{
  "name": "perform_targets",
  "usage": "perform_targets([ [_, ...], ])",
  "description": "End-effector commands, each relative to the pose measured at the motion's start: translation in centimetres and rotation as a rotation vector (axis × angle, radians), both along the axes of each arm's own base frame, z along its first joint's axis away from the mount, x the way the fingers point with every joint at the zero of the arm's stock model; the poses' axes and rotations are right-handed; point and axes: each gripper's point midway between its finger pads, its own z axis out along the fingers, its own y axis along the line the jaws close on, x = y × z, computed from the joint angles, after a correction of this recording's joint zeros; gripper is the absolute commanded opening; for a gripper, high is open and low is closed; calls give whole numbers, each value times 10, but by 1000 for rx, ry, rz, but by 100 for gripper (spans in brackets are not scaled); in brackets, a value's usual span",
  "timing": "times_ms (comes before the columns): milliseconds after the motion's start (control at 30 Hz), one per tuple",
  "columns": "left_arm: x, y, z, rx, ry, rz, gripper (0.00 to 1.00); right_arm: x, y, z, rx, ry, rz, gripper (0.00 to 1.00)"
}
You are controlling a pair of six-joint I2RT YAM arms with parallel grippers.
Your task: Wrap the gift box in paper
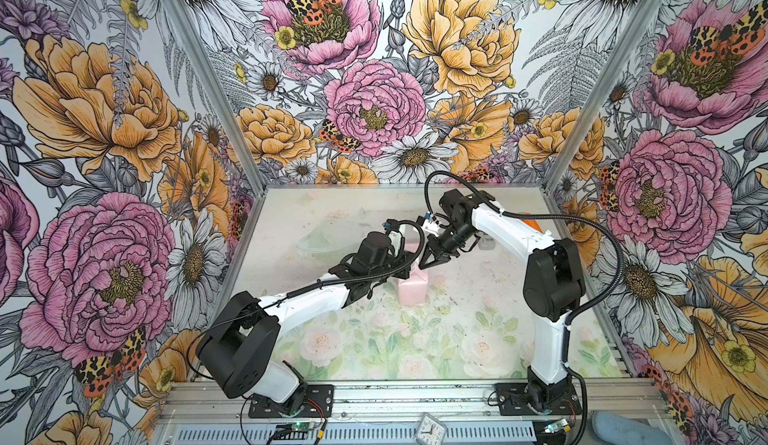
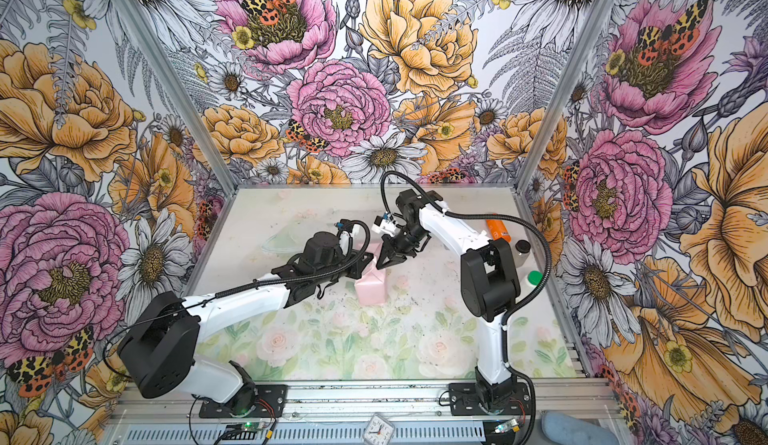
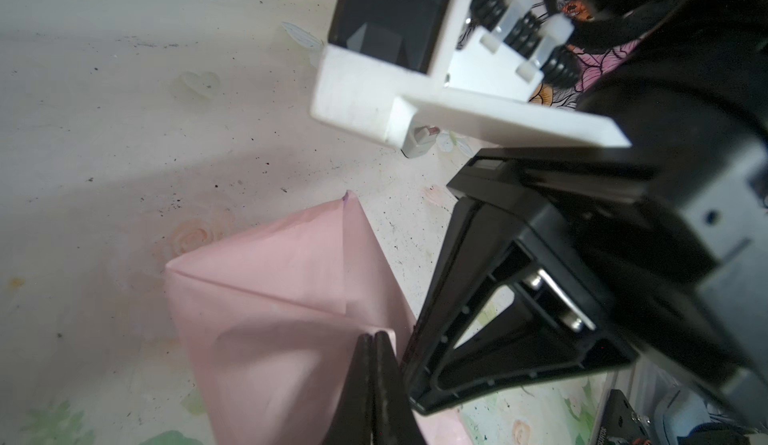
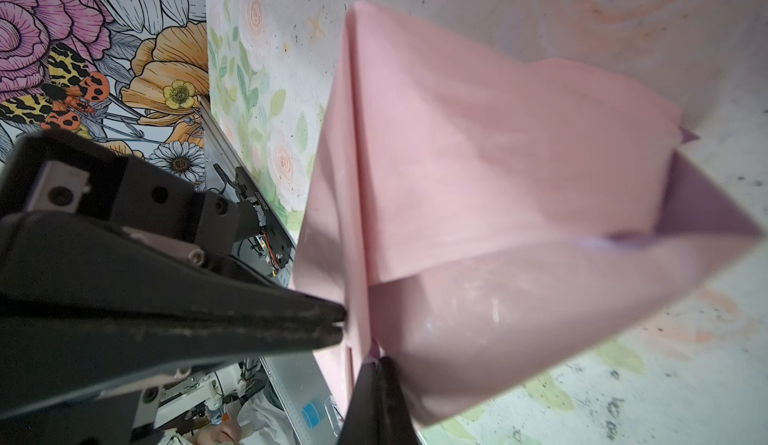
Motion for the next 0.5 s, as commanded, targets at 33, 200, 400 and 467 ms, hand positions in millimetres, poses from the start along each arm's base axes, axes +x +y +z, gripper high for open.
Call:
perform_targets([
  [33,13,14,2,35,-13,87,0,-2,-16,-27,-127,8,-6,0],
  [200,12,14,-15,78,12,91,0,-2,-16,-20,-121,0,-18,0],
  [400,13,9,-25,93,34,86,0,-2,-22,-9,-120,-21,-45,5],
  [467,13,7,-25,94,32,81,0,-2,-26,-7,-127,-25,-54,8],
])
